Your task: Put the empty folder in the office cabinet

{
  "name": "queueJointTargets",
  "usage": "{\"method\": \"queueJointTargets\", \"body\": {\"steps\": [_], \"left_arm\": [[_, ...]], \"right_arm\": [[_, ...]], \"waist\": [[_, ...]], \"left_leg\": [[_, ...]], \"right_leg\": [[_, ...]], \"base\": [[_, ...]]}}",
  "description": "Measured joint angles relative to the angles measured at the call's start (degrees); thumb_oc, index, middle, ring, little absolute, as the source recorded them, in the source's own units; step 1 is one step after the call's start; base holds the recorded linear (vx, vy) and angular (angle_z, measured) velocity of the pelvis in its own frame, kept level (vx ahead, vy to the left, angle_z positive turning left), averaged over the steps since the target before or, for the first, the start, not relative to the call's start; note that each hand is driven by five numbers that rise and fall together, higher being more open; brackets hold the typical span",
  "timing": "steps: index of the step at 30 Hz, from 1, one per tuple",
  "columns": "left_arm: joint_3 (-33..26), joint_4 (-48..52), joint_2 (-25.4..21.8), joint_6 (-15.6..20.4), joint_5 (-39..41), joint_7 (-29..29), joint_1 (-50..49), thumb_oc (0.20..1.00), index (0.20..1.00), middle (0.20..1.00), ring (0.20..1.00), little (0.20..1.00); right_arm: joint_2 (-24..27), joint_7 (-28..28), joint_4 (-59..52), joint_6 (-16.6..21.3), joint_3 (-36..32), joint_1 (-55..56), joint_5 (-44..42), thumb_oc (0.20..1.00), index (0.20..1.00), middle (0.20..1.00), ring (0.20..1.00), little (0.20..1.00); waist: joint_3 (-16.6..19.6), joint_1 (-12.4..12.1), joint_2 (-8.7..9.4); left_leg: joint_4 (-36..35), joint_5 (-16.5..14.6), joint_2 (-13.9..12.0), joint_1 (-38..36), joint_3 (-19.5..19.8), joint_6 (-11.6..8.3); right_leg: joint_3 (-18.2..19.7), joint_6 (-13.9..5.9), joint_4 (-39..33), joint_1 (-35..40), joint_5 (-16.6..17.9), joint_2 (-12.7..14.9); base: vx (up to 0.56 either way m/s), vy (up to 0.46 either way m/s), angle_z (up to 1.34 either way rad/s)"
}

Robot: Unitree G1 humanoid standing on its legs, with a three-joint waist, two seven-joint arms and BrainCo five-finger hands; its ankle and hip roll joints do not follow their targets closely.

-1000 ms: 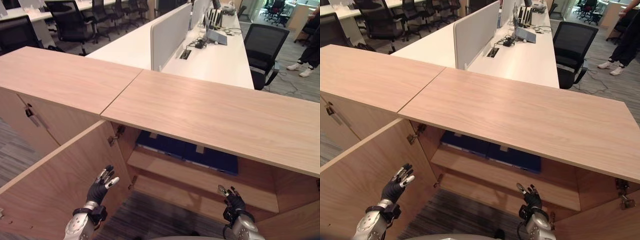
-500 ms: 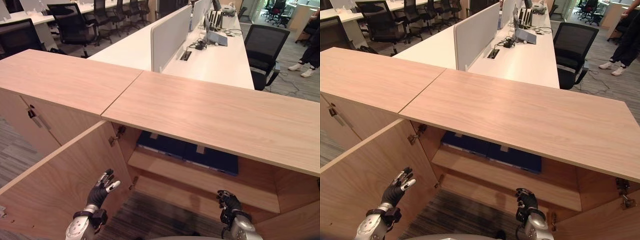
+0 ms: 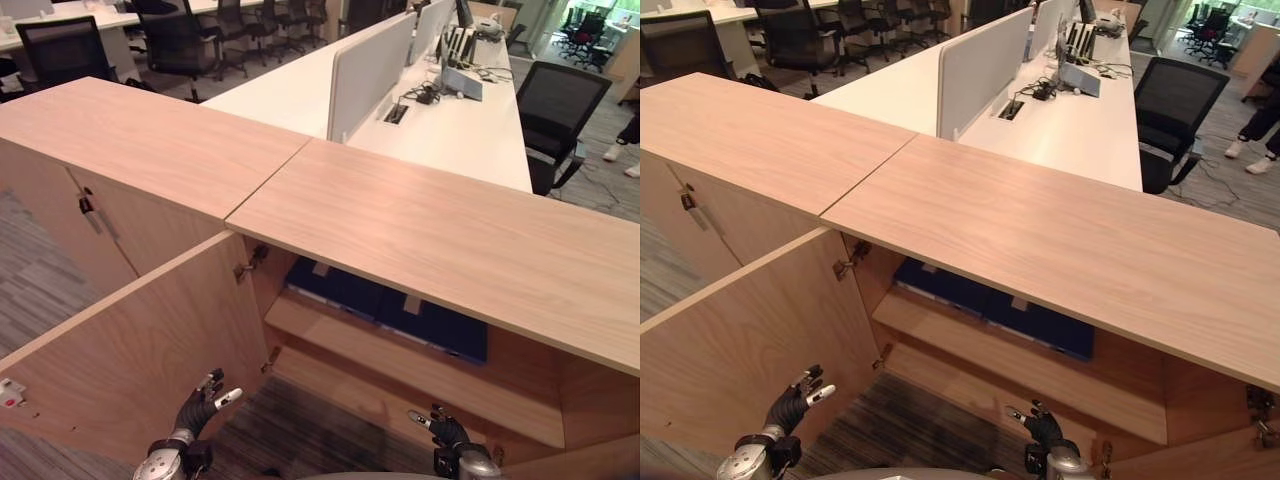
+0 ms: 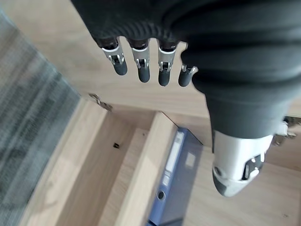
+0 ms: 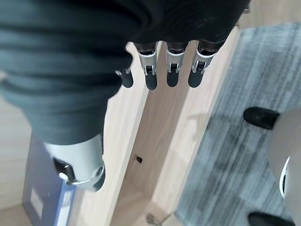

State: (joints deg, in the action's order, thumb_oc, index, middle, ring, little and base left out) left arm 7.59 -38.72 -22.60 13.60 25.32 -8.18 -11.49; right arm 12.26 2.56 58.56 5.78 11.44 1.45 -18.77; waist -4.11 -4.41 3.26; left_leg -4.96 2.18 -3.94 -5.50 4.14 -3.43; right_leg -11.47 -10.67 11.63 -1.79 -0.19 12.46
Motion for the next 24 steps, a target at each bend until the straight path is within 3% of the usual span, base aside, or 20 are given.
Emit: {"method": "queueJointTargets", "body": {"steps": [2,4,8,9,10,13,15,17,18,19,22,23,24], "left_arm": [[0.66,-1.82,-0.41,0.17,-0.48,0.39,2.15,1.000,1.000,1.000,1.000,1.000],[0.95,-7.31,0.43,0.36,-1.19,0.58,4.01,1.000,1.000,1.000,1.000,1.000],[1.40,-13.88,3.32,-0.13,-2.18,2.07,6.12,1.000,1.000,1.000,1.000,1.000],[1.39,-14.58,4.18,-0.24,-2.18,2.32,4.70,1.000,1.000,1.000,1.000,1.000],[1.41,-16.76,5.26,-0.16,-2.19,2.55,4.79,1.000,1.000,1.000,1.000,1.000],[2.12,-20.84,8.25,-0.52,-2.35,2.68,5.67,1.000,1.000,1.000,1.000,1.000],[2.12,-22.08,9.37,-0.69,-3.40,2.89,4.69,1.000,1.000,1.000,1.000,1.000],[2.03,-22.46,9.62,-1.39,-3.41,3.39,4.68,1.000,1.000,1.000,1.000,1.000],[1.66,-22.41,9.59,-1.62,-3.39,3.56,5.11,1.000,1.000,1.000,1.000,1.000],[1.36,-22.42,9.35,-1.99,-3.42,3.75,5.17,1.000,1.000,1.000,1.000,1.000],[1.12,-22.42,9.29,-2.10,-3.42,3.76,4.93,1.000,1.000,1.000,1.000,1.000],[0.67,-22.39,9.21,-2.02,-3.44,3.77,4.99,1.000,1.000,1.000,1.000,1.000],[0.06,-21.95,9.33,-1.73,-3.60,3.78,4.49,1.000,1.000,1.000,1.000,1.000]], "right_arm": [[-0.16,-0.14,0.01,0.03,0.94,-0.33,0.25,1.000,1.000,1.000,1.000,1.000],[0.49,0.03,0.31,0.19,1.77,-1.24,0.46,1.000,1.000,1.000,1.000,1.000],[2.37,-0.07,0.60,0.20,5.69,-1.98,4.83,1.000,1.000,1.000,1.000,1.000],[2.89,-0.15,0.66,0.20,6.08,-2.30,5.29,1.000,1.000,1.000,1.000,1.000],[3.51,-0.13,0.67,0.22,6.49,-2.67,6.68,1.000,1.000,1.000,1.000,1.000],[6.17,-0.14,0.98,0.23,8.41,-1.59,8.98,1.000,1.000,1.000,1.000,1.000],[6.73,0.01,4.49,0.32,8.18,-2.01,9.28,1.000,1.000,1.000,1.000,1.000],[7.02,0.22,5.58,0.35,7.95,-1.09,9.27,1.000,1.000,1.000,1.000,1.000],[6.83,0.22,6.25,0.27,7.57,-0.59,9.27,1.000,1.000,1.000,1.000,1.000],[6.56,0.32,7.02,-0.03,7.14,-0.65,9.26,1.000,1.000,1.000,1.000,1.000],[7.03,0.35,6.68,0.18,7.21,-0.10,9.25,1.000,1.000,1.000,1.000,1.000],[7.05,0.41,6.65,0.12,7.09,0.14,9.22,1.000,1.000,1.000,1.000,1.000],[7.29,0.21,6.71,0.09,7.02,1.68,9.20,1.000,1.000,1.000,1.000,1.000]], "waist": [[-0.42,-0.09,0.30],[-0.92,-0.99,-0.76],[-1.72,-2.18,-4.15],[-1.59,-2.78,-5.35],[-1.50,-2.67,-5.98],[-1.86,-2.46,-8.03],[-2.14,-2.70,-9.26],[-2.62,-2.10,-9.05],[-3.31,-1.65,-7.90],[-3.89,-1.46,-5.47],[-3.95,1.08,-4.74],[-3.81,1.81,-4.40],[-3.07,2.47,-5.10]], "left_leg": [[0.79,0.80,0.08,1.55,2.99,-0.21],[0.38,2.15,-0.49,3.03,5.94,-1.74],[0.92,3.91,-3.48,6.96,12.96,-3.25],[1.44,4.10,-4.29,8.19,13.35,-2.55],[3.06,5.04,-4.26,9.83,13.88,-3.89],[4.10,5.94,-5.17,12.60,15.16,-5.25],[3.24,3.90,-6.29,13.67,14.80,-4.70],[3.14,0.03,-6.61,15.79,11.40,-2.30],[2.86,-2.07,-7.04,15.95,7.38,-3.04],[3.47,0.14,-6.97,14.95,-4.56,-3.15],[9.03,-0.96,-8.85,13.15,-16.90,-1.81],[12.22,-1.12,-9.34,11.67,-17.25,-2.11],[12.01,1.80,-9.15,7.11,-14.30,-3.58]], "right_leg": [[5.97,-1.61,-0.51,1.04,-1.71,-0.60],[6.43,0.41,-4.48,3.51,-3.42,-2.20],[3.99,3.21,-11.37,6.57,-2.95,-7.45],[2.94,3.54,-10.95,6.48,-2.74,-8.63],[2.70,3.94,-11.14,6.14,-2.94,-9.29],[0.83,5.75,-13.01,6.97,-2.79,-11.53],[-0.57,5.98,-12.59,7.02,-2.87,-12.64],[-1.64,7.26,-12.20,6.83,-3.04,-12.50],[-2.59,8.56,-12.59,6.54,-2.79,-11.32],[-3.57,9.53,-13.42,6.28,-1.40,-7.57],[-5.44,8.39,-14.34,7.36,0.00,-4.65],[-5.93,7.71,-14.50,8.08,-0.09,-3.49],[-5.73,4.85,-13.88,9.31,-0.28,-3.48]], "base": [[-0.11,-0.062,0.88],[-0.08,-0.143,0.76],[-0.11,-0.153,0.89],[-0.18,-0.251,0.60],[-0.14,-0.176,0.58],[-0.15,-0.118,0.75],[-0.14,-0.018,0.51],[-0.09,0.048,0.73],[-0.17,0.052,0.73],[-0.18,0.030,0.36],[-0.10,0.001,0.23],[-0.04,-0.010,0.42],[-0.05,0.022,0.36]]}}
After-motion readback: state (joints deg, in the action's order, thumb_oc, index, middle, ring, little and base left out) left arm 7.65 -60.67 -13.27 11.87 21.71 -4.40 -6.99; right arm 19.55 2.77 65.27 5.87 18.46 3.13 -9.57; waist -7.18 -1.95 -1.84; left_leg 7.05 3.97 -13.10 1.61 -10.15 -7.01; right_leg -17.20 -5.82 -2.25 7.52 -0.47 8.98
